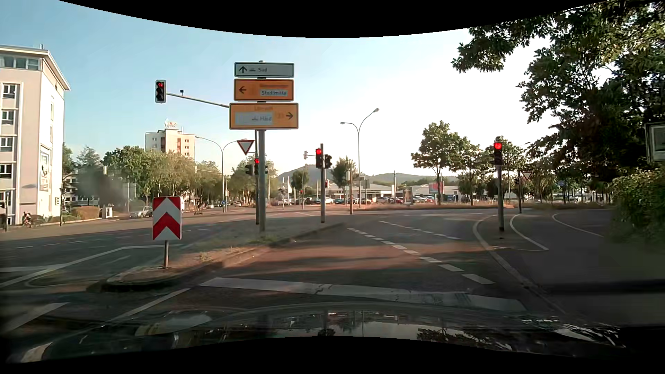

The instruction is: Follow the waypoints while adhering to traffic rules and regulations

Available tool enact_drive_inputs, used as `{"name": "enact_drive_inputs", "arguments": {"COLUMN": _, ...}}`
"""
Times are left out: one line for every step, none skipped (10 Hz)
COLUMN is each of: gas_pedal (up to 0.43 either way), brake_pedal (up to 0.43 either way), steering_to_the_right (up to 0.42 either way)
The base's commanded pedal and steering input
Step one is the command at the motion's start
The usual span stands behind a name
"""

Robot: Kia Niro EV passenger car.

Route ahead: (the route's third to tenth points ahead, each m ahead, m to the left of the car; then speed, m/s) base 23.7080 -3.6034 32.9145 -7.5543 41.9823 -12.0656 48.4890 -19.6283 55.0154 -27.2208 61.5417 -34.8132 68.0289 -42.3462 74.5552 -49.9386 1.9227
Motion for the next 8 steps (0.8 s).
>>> {"name": "enact_drive_inputs", "arguments": {"gas_pedal": 0.0, "brake_pedal": 0.25, "steering_to_the_right": 0.105}}
{"name": "enact_drive_inputs", "arguments": {"gas_pedal": 0.0, "brake_pedal": 0.244, "steering_to_the_right": 0.107}}
{"name": "enact_drive_inputs", "arguments": {"gas_pedal": 0.0, "brake_pedal": 0.244, "steering_to_the_right": 0.109}}
{"name": "enact_drive_inputs", "arguments": {"gas_pedal": 0.0, "brake_pedal": 0.244, "steering_to_the_right": 0.112}}
{"name": "enact_drive_inputs", "arguments": {"gas_pedal": 0.0, "brake_pedal": 0.244, "steering_to_the_right": 0.112}}
{"name": "enact_drive_inputs", "arguments": {"gas_pedal": 0.0, "brake_pedal": 0.244, "steering_to_the_right": 0.112}}
{"name": "enact_drive_inputs", "arguments": {"gas_pedal": 0.0, "brake_pedal": 0.244, "steering_to_the_right": 0.112}}
{"name": "enact_drive_inputs", "arguments": {"gas_pedal": 0.0, "brake_pedal": 0.232, "steering_to_the_right": 0.104}}
